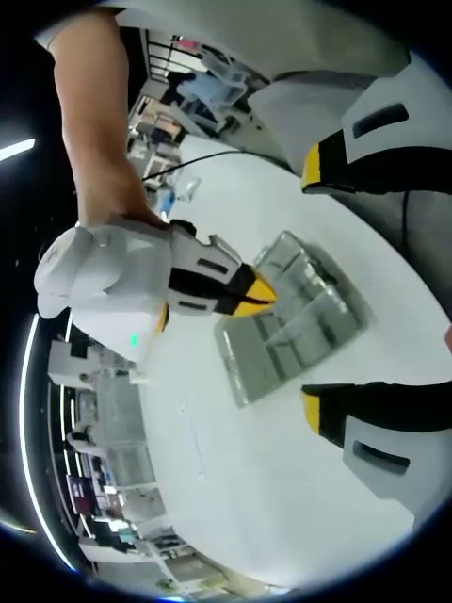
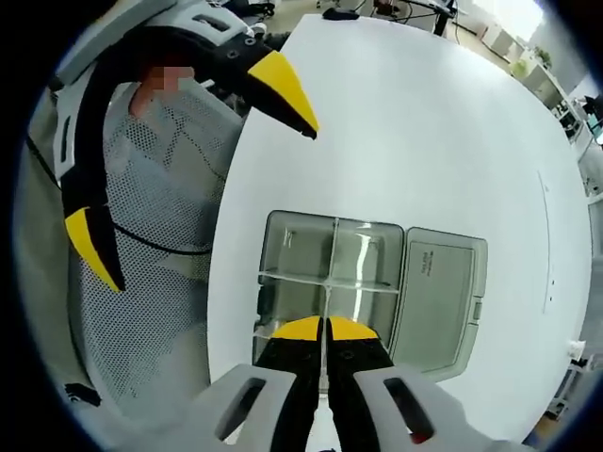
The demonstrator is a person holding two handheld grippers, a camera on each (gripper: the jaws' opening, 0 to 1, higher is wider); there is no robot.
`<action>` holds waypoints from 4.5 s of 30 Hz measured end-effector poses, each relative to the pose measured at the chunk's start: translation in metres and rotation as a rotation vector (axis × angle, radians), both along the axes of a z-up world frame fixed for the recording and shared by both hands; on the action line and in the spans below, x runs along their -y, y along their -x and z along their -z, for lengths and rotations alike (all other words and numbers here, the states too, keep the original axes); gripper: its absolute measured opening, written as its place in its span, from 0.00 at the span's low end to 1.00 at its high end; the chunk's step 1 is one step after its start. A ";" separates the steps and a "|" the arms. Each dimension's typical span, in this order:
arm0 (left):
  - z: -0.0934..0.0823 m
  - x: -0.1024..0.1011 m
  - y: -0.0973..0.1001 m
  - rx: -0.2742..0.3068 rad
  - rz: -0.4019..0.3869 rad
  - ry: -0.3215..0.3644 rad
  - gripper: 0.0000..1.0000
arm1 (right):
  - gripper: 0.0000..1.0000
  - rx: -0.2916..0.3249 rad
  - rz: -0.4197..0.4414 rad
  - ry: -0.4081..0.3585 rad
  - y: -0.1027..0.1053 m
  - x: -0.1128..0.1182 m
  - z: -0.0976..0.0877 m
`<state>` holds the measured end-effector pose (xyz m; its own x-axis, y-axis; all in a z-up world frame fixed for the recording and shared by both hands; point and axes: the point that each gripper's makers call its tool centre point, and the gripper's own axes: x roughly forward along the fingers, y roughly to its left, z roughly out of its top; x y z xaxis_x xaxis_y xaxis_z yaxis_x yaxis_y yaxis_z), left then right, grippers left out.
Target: Insert the divider into the dual guide fixture by aligning both edges with the guide slots and pushing it downward to the bottom, including one-sided entry, uneven engagement, binding, and posture correction.
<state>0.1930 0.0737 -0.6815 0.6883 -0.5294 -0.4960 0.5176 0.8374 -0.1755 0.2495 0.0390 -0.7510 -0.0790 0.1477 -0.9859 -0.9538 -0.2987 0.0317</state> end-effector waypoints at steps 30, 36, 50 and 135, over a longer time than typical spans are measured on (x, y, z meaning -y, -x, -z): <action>0.005 -0.004 -0.001 -0.004 -0.005 0.000 0.81 | 0.00 0.003 -0.028 -0.020 0.001 0.000 0.015; 0.002 -0.003 -0.001 -0.004 -0.006 -0.002 0.81 | 0.00 0.004 -0.040 -0.021 0.002 0.000 0.017; 0.003 -0.005 -0.002 -0.008 -0.008 -0.001 0.81 | 0.00 0.005 -0.057 -0.018 0.002 0.000 0.021; 0.006 -0.004 0.000 -0.012 0.024 -0.022 0.81 | 0.00 0.001 0.117 -0.078 0.003 0.000 0.034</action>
